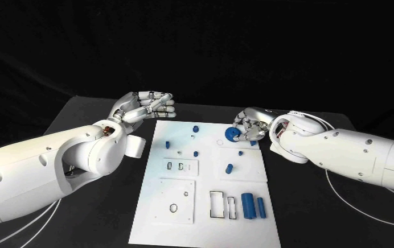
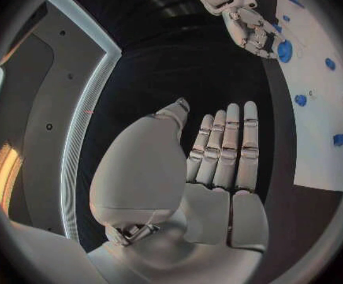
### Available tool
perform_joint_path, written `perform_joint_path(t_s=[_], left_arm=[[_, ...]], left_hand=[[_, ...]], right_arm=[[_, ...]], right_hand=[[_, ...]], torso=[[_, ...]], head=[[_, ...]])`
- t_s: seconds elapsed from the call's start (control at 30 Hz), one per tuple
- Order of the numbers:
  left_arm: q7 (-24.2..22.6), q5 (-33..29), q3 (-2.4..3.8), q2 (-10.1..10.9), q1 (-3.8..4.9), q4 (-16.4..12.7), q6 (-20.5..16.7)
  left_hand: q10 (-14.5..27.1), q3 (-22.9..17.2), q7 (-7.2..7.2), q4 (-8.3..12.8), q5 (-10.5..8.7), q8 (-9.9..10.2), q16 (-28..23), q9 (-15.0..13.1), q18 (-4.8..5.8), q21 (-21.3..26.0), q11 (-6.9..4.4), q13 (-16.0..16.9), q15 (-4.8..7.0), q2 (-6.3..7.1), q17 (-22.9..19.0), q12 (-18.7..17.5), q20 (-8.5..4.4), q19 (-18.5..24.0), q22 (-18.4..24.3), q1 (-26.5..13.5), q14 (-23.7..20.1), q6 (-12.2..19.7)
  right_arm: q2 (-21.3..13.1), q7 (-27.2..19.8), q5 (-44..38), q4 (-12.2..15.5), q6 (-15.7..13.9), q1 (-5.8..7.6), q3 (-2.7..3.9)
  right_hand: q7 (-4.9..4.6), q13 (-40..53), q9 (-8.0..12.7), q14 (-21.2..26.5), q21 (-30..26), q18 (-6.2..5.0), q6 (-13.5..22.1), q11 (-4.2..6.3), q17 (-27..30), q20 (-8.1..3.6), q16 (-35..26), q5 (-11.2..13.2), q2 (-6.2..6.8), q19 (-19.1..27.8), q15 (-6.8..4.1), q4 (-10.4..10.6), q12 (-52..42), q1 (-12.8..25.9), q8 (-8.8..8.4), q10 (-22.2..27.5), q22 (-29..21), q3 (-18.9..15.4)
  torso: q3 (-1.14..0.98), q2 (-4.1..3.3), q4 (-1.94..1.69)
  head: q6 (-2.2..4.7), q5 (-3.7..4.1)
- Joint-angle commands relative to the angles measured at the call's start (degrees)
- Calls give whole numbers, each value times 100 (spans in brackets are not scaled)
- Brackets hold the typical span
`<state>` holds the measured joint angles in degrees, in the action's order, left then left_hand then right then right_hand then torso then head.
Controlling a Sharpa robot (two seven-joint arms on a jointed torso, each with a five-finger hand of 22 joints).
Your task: Assemble the parts on the task board
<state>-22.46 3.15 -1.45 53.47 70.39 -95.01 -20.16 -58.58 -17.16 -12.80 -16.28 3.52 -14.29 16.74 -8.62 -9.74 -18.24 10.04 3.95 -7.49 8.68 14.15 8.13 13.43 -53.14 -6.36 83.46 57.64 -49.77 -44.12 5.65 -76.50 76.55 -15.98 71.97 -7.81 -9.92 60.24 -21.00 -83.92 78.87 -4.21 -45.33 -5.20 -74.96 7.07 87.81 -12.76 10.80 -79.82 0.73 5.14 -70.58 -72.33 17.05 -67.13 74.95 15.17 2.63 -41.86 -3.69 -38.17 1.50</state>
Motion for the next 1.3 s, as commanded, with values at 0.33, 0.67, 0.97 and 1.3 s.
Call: perform_joint_path(t_s=[0.33,0.67,0.97,1.3], left_arm=[[-20,-22,5,6,8,-13,105],[-11,-22,5,15,8,-16,111],[-3,-22,5,13,8,-8,125],[-1,-22,5,-12,6,28,134]], left_hand=[[-13,32,-86,-2,-30,18,-16,4,-76,12,26,5,-7,-10,21,-43,14,-16,12,-32,-43,43],[-13,30,-86,-3,-29,18,-17,4,-76,12,26,5,-7,-15,23,-44,14,-15,13,-32,-45,44],[-13,29,-86,-4,-29,18,-19,4,-76,13,27,5,-8,-20,26,-46,14,-15,15,-33,-48,44],[-13,26,-86,-5,-30,19,-22,5,-76,15,27,5,-9,-27,29,-49,15,-13,17,-31,-53,46]], right_arm=[[76,36,-75,-76,180,-38,-13],[124,74,8,-155,178,-53,-22],[144,78,-355,-127,-3,-76,-30],[89,26,-807,97,-739,-105,-31]], right_hand=[[-1,208,-20,-495,68,65,-22,3,-963,-3,55,-58,-81,-78,25,51,-179,-121,109,-152,89,54],[21,378,-17,-511,122,81,-108,23,-1043,-13,83,6,-179,-121,11,105,-305,-135,169,-274,171,165],[83,656,-1,-528,214,107,-368,82,-1123,-51,111,135,-216,-196,-36,73,-492,-235,264,-503,309,514],[189,1128,-53,-543,343,150,-652,175,-1193,-122,133,11,-163,-314,-116,40,-798,-177,393,-903,495,878]], torso=[[-4,2,7],[-1,2,3],[-2,4,5],[-2,8,6]], head=[[-17,-10],[-32,-7],[-40,-7],[-23,8]])
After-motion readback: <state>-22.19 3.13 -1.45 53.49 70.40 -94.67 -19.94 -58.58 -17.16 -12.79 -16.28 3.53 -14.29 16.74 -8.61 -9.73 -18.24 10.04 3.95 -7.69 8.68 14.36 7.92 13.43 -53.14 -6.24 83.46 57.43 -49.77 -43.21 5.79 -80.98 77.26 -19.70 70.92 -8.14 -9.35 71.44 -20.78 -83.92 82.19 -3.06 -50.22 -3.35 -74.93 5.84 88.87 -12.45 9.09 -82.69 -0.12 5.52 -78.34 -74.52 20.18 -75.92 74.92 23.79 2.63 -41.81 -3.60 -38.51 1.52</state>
